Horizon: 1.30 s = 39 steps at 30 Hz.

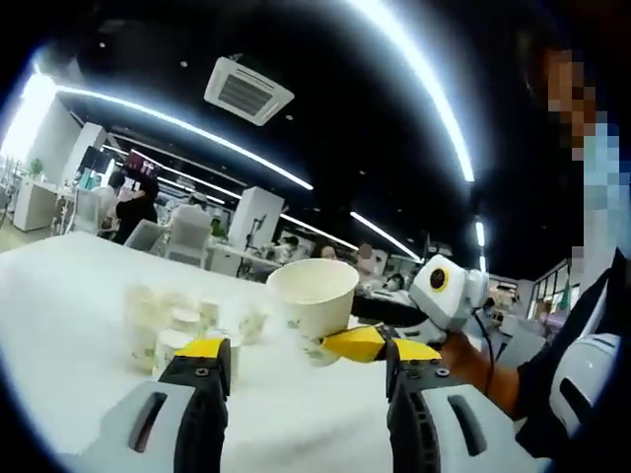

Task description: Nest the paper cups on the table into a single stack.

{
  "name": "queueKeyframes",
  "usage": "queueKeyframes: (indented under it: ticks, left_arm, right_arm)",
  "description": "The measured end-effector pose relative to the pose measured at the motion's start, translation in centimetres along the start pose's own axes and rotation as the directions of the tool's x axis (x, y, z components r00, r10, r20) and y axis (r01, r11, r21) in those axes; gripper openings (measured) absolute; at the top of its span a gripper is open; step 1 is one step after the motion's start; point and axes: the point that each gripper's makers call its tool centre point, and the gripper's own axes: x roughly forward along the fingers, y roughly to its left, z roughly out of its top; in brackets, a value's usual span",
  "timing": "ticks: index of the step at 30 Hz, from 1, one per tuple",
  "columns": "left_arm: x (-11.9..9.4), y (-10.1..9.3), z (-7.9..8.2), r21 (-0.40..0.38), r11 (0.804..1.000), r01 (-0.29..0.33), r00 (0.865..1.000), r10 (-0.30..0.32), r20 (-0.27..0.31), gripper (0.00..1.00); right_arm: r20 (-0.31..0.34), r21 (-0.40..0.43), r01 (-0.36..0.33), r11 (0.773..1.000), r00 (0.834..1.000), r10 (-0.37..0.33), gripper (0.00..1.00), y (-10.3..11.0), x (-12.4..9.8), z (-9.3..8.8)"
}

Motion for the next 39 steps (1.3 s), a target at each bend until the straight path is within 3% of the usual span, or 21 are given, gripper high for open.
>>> queueKeyframes:
  ticks: [8, 16, 29, 33, 39]
  left_arm:
    - [1.4, -1.3, 0.8, 0.005, 0.999, 0.035, 0.999, -0.036, 0.019, 0.65]
    - [3.1, -2.5, 0.5, 0.014, 0.998, 0.069, 0.998, -0.069, 0.006, 0.63]
    - [4.7, -3.7, 0.7, 0.039, 0.994, 0.097, 0.995, -0.098, 0.011, 0.52]
    - [4.8, -3.4, 0.7, 0.050, 0.995, 0.082, 0.996, -0.083, 0.012, 0.45]
    - [4.9, -3.4, 0.4, 0.050, 0.995, 0.081, 0.997, -0.082, 0.006, 0.45]
  right_arm:
    - [0.068, 0.098, 0.026, 0.995, 0.997, -0.033, 0.41, 0.2, -0.6, 0.4]
    - [0.141, 0.179, 0.042, 0.983, 0.988, -0.067, 0.41, 0.7, -1.8, 0.7]
    - [0.149, 0.209, 0.049, 0.977, 0.985, -0.081, 0.41, 1.0, -2.5, 0.0]
    - [0.155, 0.215, 0.047, 0.976, 0.985, -0.082, 0.41, 1.0, -2.6, 0.0]
    - [0.149, 0.207, 0.050, 0.977, 0.986, -0.082, 0.42, 1.1, -2.7, -0.2]
